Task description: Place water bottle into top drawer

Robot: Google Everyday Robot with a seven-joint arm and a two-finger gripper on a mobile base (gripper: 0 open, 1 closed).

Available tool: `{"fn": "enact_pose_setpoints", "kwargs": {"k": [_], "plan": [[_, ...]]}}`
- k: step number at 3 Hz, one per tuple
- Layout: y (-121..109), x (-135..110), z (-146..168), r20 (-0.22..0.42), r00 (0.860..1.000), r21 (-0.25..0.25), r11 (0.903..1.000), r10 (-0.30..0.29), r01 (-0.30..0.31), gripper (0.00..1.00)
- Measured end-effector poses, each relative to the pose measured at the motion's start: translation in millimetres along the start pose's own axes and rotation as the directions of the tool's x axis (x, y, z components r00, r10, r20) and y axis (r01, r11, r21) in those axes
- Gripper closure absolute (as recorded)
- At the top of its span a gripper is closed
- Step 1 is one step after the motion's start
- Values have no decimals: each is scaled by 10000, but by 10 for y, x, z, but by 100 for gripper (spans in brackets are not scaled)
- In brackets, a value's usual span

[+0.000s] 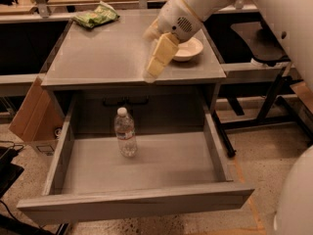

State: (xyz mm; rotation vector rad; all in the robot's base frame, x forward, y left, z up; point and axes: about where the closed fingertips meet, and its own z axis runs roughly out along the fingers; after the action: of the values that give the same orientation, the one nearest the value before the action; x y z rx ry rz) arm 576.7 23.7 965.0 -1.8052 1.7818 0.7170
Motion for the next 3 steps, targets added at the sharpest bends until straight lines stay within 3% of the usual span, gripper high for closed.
{"fn": "enact_pose_setpoints", "kwargs": {"k": [1,2,3], "plan": [[-228,535,-380,-1355,9849,1073,9898,1079,-936,0],[-272,944,-800,-1912,9652,2076,9684,1783,-1378,0],[-109,1216,-1138,-2418,9424,2739,9480,2309,-1620,0]]}}
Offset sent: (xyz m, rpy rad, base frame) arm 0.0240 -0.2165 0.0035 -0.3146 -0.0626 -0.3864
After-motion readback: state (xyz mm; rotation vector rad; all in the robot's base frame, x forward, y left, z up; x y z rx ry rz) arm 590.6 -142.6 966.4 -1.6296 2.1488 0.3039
